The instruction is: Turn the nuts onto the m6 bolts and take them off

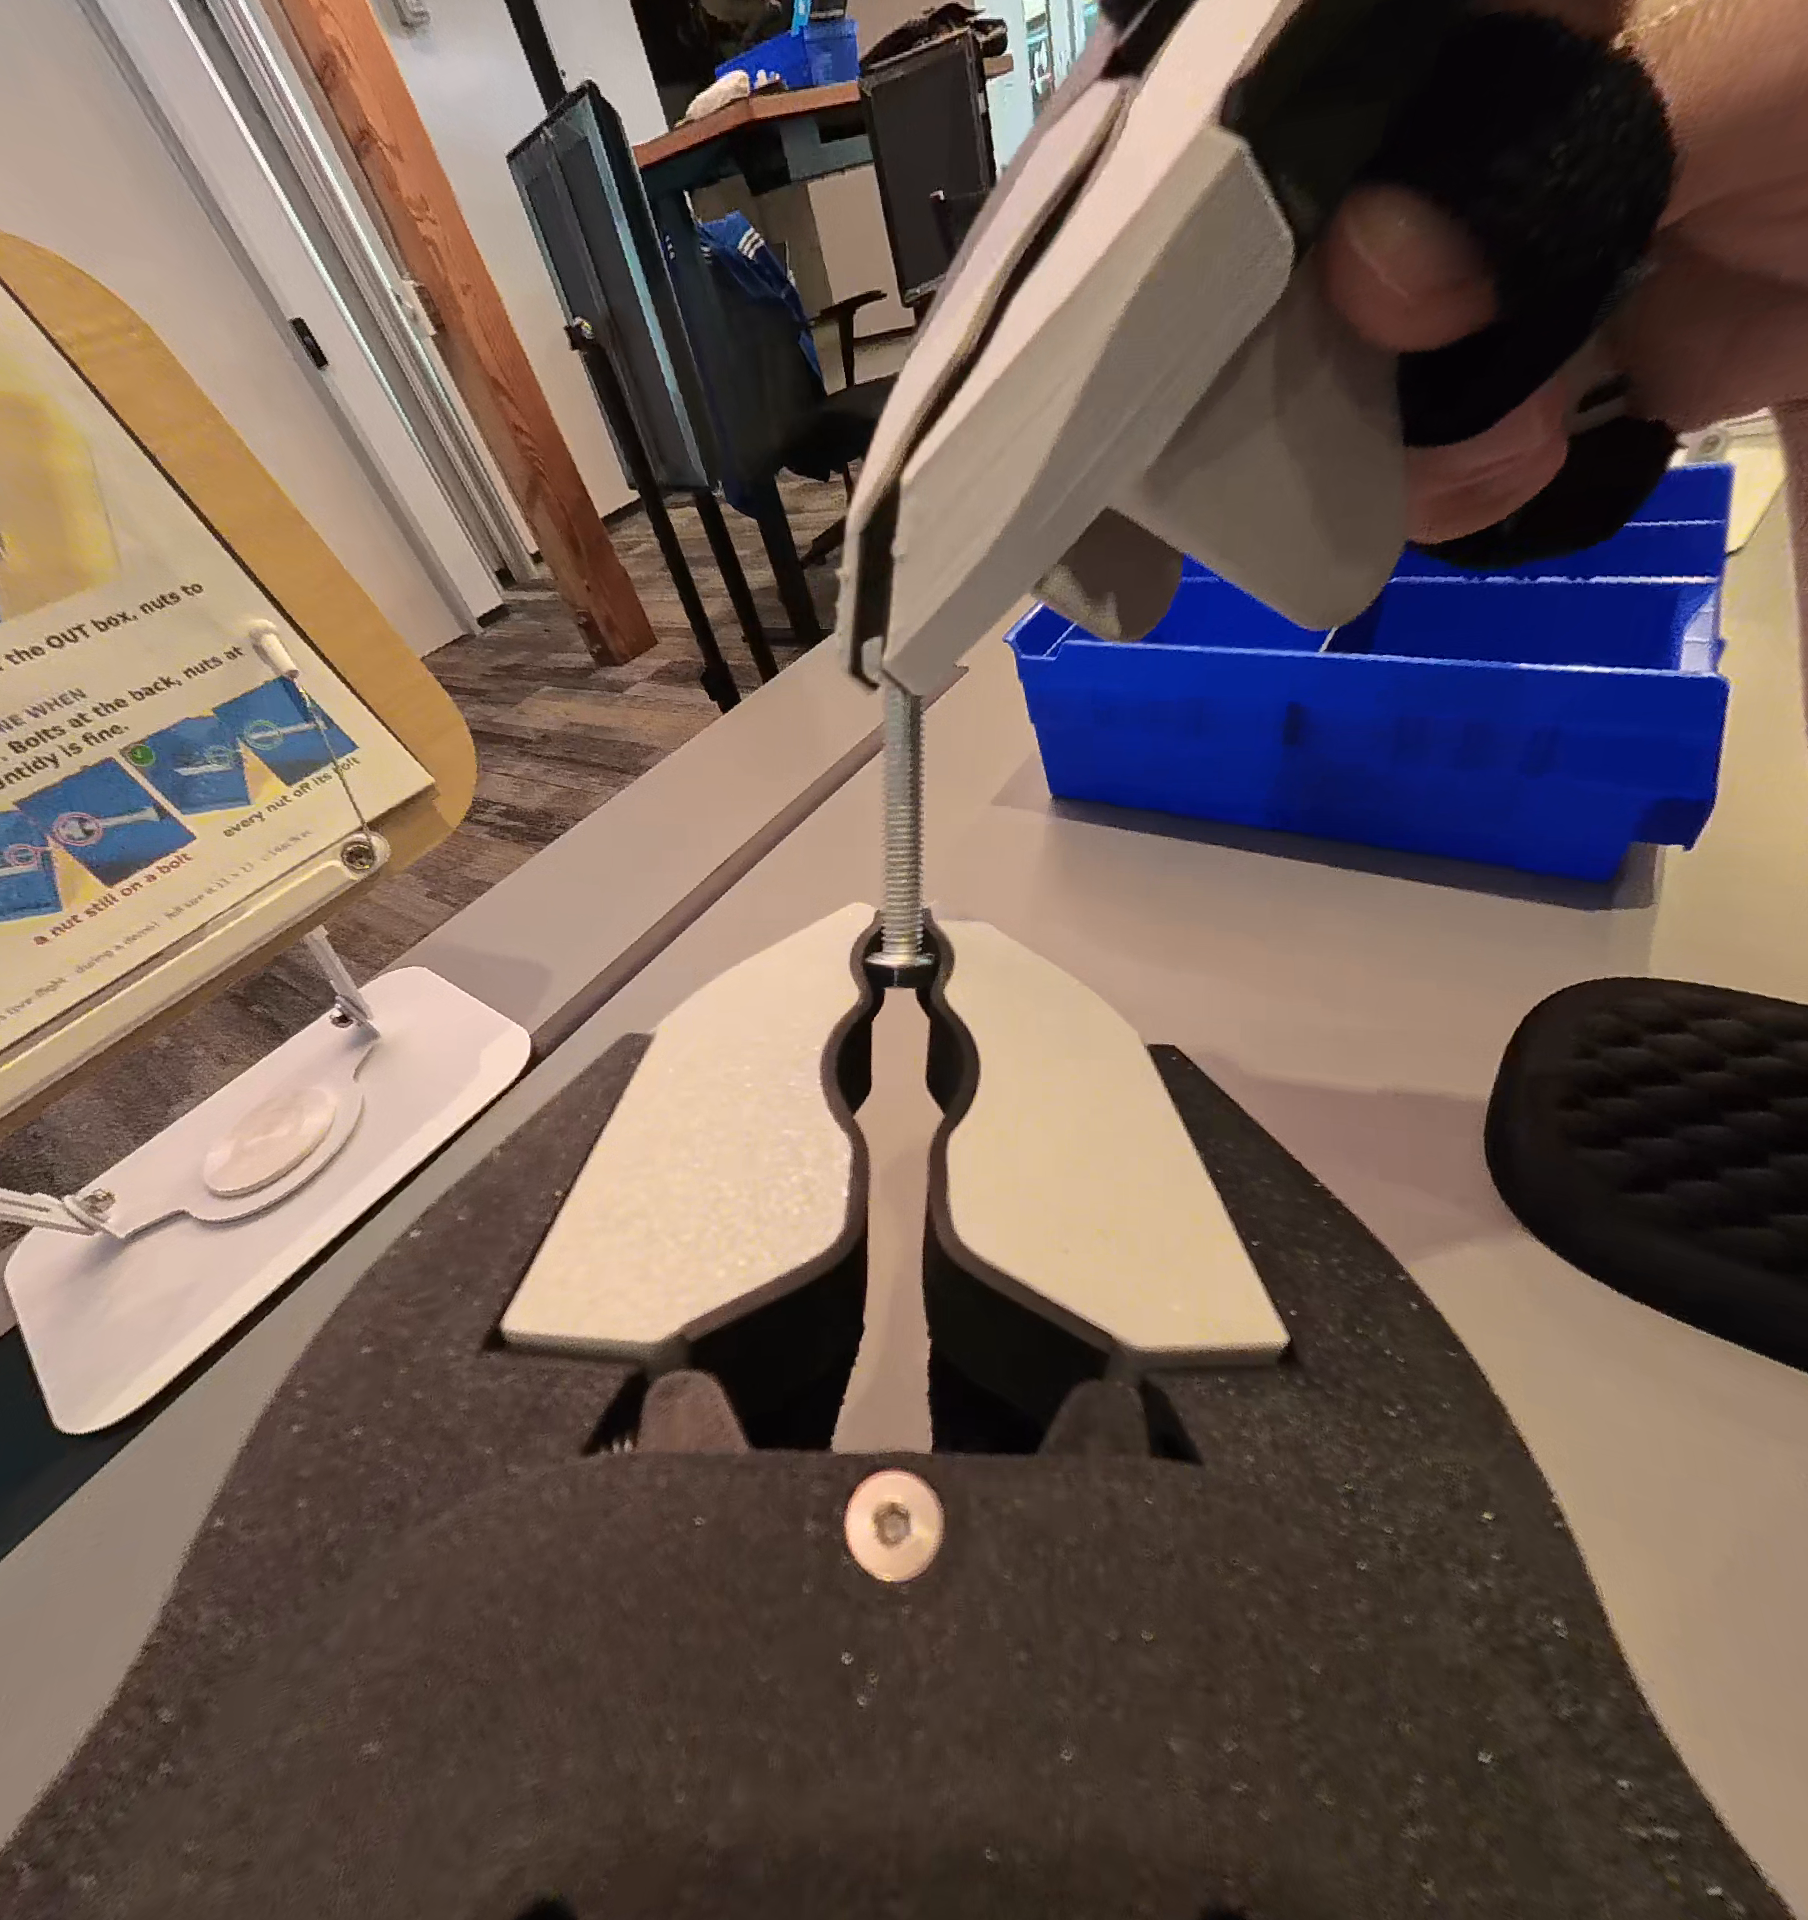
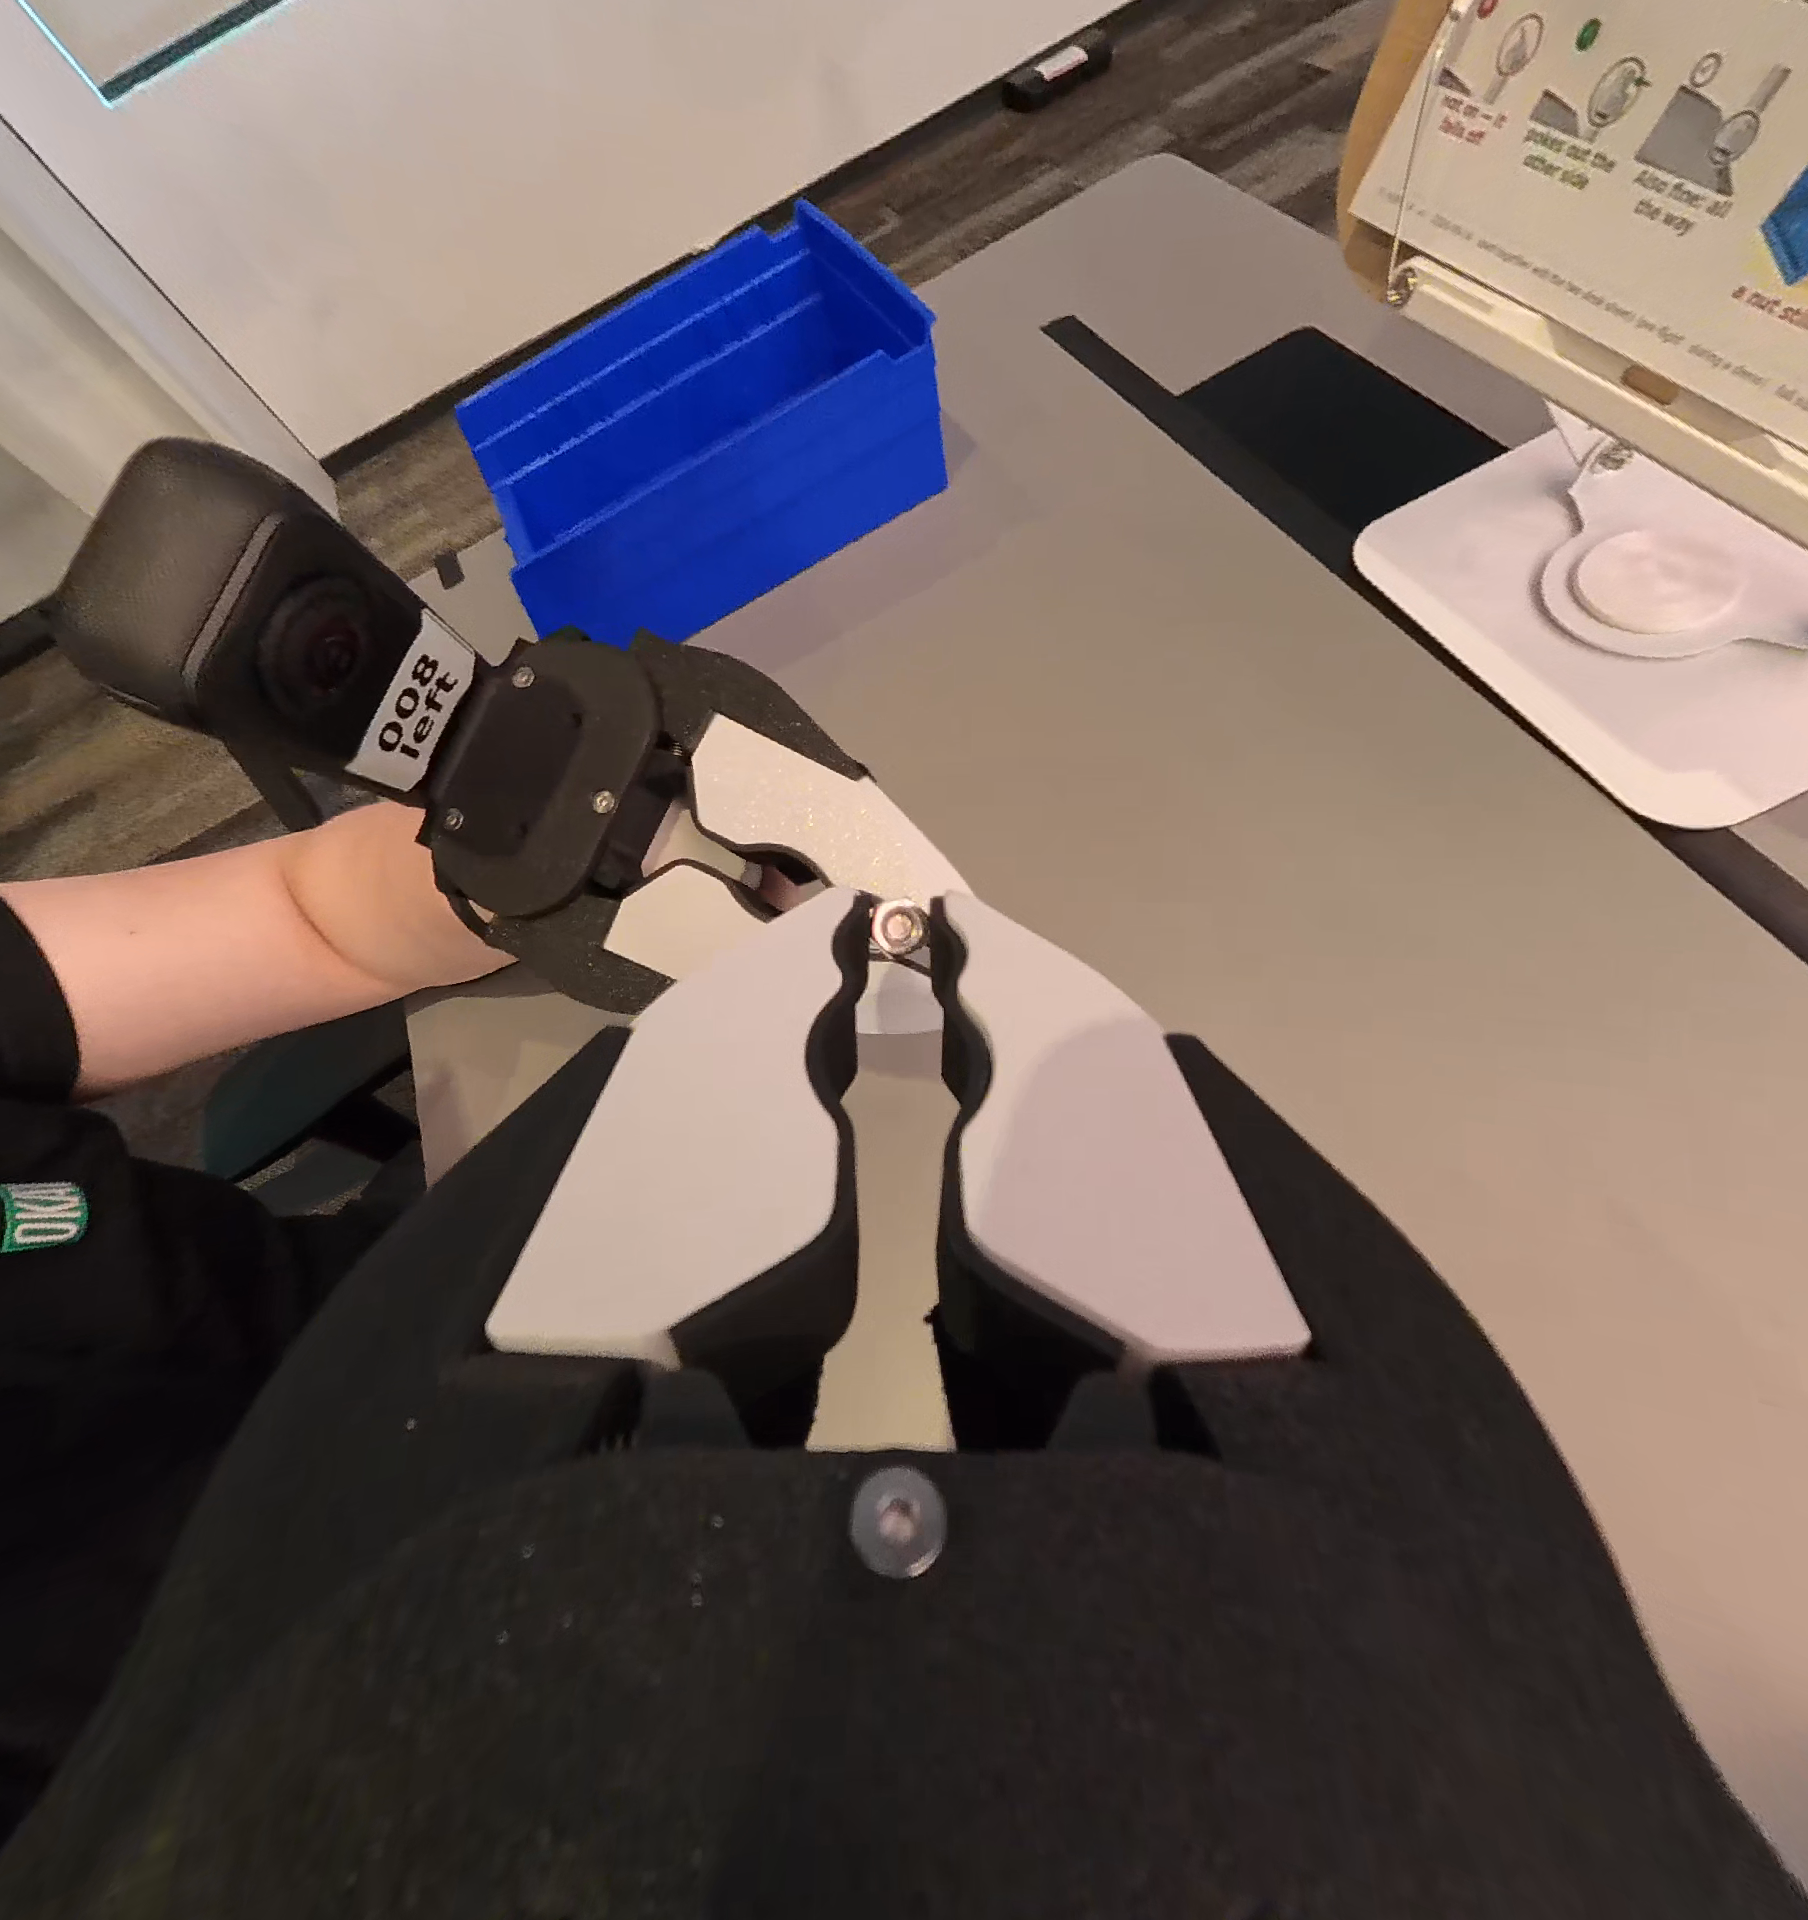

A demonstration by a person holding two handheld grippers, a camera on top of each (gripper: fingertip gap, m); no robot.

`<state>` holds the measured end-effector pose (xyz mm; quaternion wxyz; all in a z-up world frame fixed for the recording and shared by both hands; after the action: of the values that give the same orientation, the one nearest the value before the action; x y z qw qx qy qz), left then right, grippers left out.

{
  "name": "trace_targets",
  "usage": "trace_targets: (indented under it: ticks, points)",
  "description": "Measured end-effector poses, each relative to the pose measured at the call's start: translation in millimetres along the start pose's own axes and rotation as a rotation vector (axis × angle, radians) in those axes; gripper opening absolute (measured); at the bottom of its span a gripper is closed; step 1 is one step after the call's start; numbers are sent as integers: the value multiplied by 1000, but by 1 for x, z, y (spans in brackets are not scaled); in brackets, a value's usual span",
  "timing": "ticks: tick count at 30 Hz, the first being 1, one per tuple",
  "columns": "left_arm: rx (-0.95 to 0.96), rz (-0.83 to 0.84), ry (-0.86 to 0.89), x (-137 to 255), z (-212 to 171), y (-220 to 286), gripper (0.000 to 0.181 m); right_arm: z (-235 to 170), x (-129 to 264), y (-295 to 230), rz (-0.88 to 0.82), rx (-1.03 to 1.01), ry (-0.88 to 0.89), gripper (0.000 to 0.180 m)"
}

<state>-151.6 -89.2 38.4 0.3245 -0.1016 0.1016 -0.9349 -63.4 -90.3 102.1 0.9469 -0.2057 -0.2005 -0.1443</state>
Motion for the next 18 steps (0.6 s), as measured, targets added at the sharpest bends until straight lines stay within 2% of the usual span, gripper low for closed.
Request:
trace_targets:
  ticks: [3, 7, 13, 16, 18]
  points:
    - [-9, 11, 0, 0, 0, -1, 4, 0, 0, 1, -1, -8, 6, 11]
    - [-1, 20, 1, 0, -1, -2, 4, 0, -1, 3, -35, -21, 6, 21]
    - [11, 12, 9, 2, 1, -4, 4, 1, -2, 0, -14, -8, 3, 10]
    - [30, -55, 5, 3, 2, -1, 4, 1, 0, -3, 13, 31, -8, 10]
    - [66, -160, 5, 5, 5, 3, 4, 0, 2, -9, 70, 89, -16, 10]
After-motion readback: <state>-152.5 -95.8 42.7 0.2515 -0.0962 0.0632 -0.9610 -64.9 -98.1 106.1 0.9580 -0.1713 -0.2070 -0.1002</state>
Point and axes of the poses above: each gripper's, where its closed fingertips meet, x back along the fingers, z out of its top, y = z × x across the jaws, the point moved 6 cm from there along x, back along the fingers, and after that the axes turned 10 degrees about z, right-handed, at the moved point
